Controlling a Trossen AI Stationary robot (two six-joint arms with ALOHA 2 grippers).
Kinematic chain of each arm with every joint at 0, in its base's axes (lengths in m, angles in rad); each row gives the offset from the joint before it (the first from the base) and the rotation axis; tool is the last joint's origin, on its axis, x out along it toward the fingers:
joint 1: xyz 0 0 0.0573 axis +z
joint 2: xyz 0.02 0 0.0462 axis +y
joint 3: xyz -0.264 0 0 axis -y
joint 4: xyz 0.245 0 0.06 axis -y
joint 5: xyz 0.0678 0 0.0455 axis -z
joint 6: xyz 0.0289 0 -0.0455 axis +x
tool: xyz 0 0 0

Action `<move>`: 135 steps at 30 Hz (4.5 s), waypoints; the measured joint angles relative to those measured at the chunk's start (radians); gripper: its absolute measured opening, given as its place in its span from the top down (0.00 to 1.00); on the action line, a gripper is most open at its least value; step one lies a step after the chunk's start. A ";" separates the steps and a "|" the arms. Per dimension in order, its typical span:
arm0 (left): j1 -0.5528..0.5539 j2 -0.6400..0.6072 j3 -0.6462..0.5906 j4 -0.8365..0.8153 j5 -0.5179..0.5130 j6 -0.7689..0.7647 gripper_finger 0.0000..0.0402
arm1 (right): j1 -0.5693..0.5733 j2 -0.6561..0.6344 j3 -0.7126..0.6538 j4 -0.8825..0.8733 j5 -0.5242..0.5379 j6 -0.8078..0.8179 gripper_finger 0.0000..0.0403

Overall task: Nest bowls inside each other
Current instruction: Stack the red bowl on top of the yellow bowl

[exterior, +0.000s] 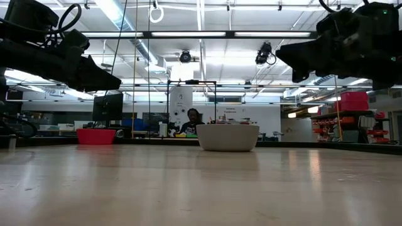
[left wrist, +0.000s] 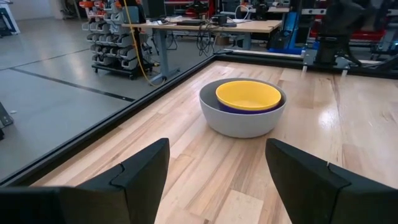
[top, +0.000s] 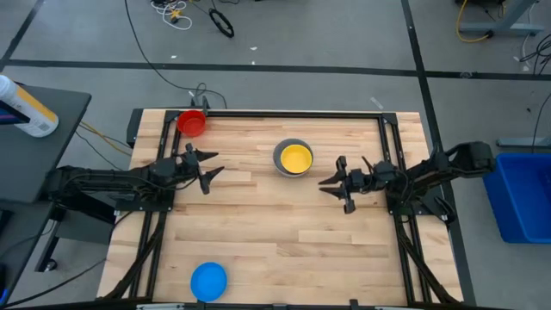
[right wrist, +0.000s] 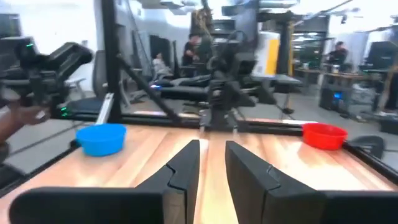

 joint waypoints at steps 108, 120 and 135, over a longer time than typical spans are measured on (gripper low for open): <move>0.668 0.799 0.684 -0.704 0.000 -0.145 0.36 | 0.150 -1.138 -0.060 -1.333 0.160 -0.018 0.73; 0.847 0.848 0.685 -0.662 0.204 -0.083 0.36 | 0.150 -1.117 -0.060 -1.333 0.160 -0.016 0.73; 0.846 1.004 0.703 -0.589 0.199 -0.086 0.42 | 0.150 -1.117 -0.060 -1.333 0.158 -0.016 0.73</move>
